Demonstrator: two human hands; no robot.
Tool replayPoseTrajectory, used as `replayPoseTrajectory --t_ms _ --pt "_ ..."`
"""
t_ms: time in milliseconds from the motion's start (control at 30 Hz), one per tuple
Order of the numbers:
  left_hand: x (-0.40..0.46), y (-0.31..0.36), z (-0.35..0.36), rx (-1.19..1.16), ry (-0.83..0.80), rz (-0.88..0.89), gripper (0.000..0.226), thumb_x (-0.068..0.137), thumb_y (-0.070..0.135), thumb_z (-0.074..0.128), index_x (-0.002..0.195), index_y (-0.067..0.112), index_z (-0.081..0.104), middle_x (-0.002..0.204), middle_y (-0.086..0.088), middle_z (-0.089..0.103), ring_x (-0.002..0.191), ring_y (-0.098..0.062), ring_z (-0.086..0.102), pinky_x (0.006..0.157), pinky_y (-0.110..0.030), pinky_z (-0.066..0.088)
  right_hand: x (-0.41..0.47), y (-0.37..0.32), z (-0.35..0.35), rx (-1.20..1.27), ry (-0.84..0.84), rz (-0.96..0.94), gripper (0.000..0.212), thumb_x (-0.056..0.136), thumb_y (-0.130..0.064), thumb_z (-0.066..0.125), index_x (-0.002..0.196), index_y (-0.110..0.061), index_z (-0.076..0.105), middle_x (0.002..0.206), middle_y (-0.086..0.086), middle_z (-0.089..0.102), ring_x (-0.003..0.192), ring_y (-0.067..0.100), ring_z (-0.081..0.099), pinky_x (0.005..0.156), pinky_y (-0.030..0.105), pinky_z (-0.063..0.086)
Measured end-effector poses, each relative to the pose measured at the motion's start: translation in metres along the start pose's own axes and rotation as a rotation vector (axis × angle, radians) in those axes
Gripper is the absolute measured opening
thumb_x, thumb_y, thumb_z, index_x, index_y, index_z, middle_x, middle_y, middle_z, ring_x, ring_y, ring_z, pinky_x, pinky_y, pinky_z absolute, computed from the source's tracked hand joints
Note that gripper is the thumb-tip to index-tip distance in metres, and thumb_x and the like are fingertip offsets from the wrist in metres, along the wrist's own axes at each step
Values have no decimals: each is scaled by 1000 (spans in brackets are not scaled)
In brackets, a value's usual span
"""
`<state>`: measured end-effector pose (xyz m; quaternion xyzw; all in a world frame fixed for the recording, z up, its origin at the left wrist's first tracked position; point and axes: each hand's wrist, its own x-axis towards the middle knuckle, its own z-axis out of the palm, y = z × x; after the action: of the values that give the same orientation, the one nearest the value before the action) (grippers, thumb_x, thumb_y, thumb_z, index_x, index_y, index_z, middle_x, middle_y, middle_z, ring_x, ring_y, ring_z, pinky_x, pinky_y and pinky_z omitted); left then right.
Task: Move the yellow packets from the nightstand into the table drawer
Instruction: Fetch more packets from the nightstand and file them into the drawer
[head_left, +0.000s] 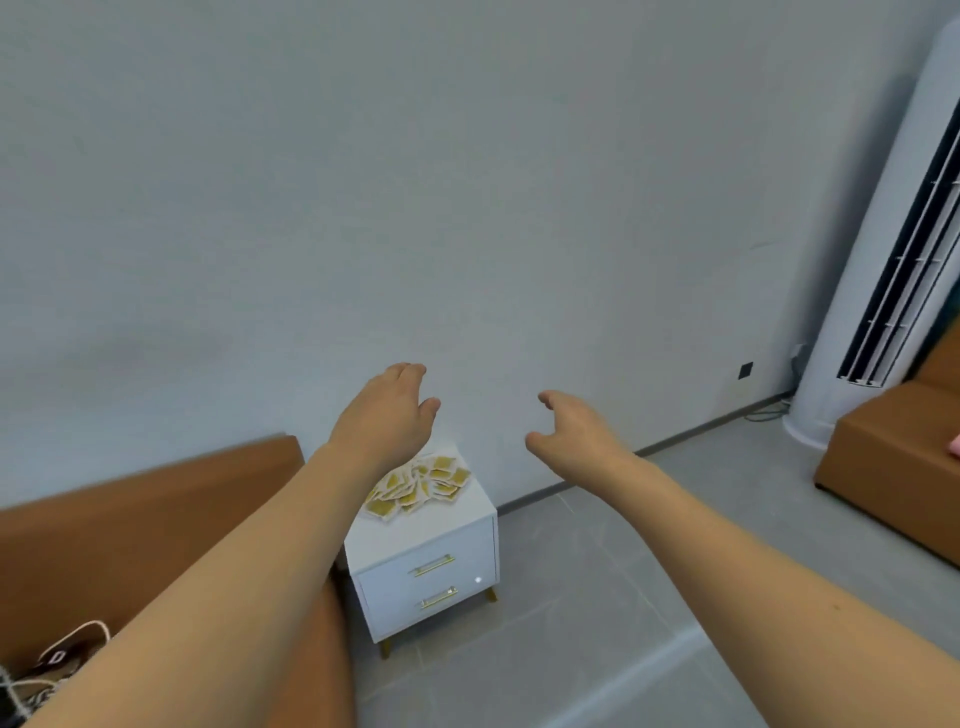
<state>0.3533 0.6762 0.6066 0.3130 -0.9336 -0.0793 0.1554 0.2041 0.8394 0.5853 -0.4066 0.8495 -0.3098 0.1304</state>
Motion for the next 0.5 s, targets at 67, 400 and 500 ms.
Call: replayPoseTrajectory --t_ms 67,400,500 --pt "35 -45 6 -8 -24 -7 54 103 34 40 150 11 30 156 -7 32 141 -26 34 112 -40 33 44 -16 25 8 -15 26 65 94 -23 53 152 -12 26 156 6 31 143 22 31 112 33 29" --pt "241 -181 64 -137 -148 -143 56 102 35 43 152 12 28 158 -8 28 140 -28 36 111 -42 34 266 -22 107 86 -34 242 64 93 -23 53 152 -13 29 154 4 34 136 22 39 96 28 35" --pt "284 -203 91 -121 -208 -121 56 102 34 44 152 14 27 158 -7 29 141 -27 36 112 -41 34 322 -16 135 90 -86 255 64 93 -22 53 151 -10 29 154 6 35 135 22 42 95 26 36"
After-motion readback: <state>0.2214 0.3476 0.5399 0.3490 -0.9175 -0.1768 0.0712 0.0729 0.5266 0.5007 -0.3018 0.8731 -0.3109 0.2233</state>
